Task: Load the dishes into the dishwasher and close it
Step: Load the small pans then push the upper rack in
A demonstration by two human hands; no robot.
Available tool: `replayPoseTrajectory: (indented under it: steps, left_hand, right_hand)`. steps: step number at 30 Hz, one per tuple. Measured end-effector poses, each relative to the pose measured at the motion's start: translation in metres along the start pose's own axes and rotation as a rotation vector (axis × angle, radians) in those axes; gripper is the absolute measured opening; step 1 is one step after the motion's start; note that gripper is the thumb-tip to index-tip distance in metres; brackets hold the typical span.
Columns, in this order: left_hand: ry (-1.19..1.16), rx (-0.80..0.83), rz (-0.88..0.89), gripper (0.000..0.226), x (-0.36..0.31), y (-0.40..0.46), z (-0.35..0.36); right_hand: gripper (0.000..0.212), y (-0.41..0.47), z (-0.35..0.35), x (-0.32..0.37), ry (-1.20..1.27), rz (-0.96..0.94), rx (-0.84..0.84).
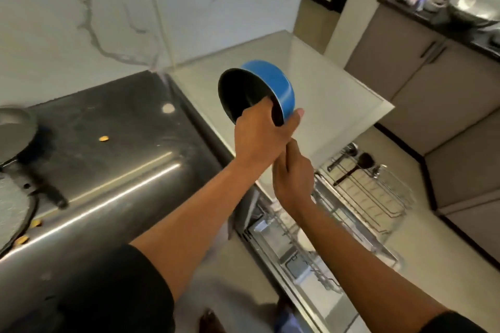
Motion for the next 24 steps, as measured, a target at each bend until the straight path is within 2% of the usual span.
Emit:
replayPoseTrajectory:
  steps: [2, 4, 7, 10, 14, 18, 24]
  left_hand:
    - [-0.068, 0.023, -0.018, 0.042, -0.027, 0.002, 0.04]
    - [-0.191, 0.111, -0.057, 0.041, -0.048, 0.0, 0.083]
    - [-0.44, 0.325, -0.101, 0.026, -0.084, -0.006, 0.16]
    - [-0.677, 0.533, -0.172, 0.007, -0.11, -0.021, 0.234]
    - [-0.875, 0.709, -0.355, 0.019, -0.113, -0.041, 0.326]
    - [-0.996, 0.748, -0.594, 0.025, -0.081, -0.061, 0.392]
    - [-1.034, 0.623, -0.901, 0.036, -0.003, -0.075, 0.444]
  right_hand:
    - [0.024, -0.002, -0.035, -0.036, -0.029, 0.046, -0.059]
    - [0.026, -0.005, -0.065, -0.073, 0.065, 0.072, -0.077]
    - [0.021, -0.007, -0.114, -0.148, 0.4, 0.185, -0.088]
    - [0.018, -0.013, -0.148, -0.225, 0.707, 0.302, -0.015]
    - [0.02, -0.029, -0.175, -0.32, 0.825, 0.45, 0.068]
    - [0.026, -0.04, -0.177, -0.389, 0.776, 0.527, 0.112]
    - [0.042, -0.027, -0.135, -0.437, 0.633, 0.576, 0.216]
Point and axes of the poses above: each hand's wrist, its own y-axis towards the middle knuckle, its own z-axis out of the palm, x = y × z, the point moved 8 cm from there along y, towards the middle knuckle, and after that the axes turned 9 degrees about x, right-handed, at the moved point
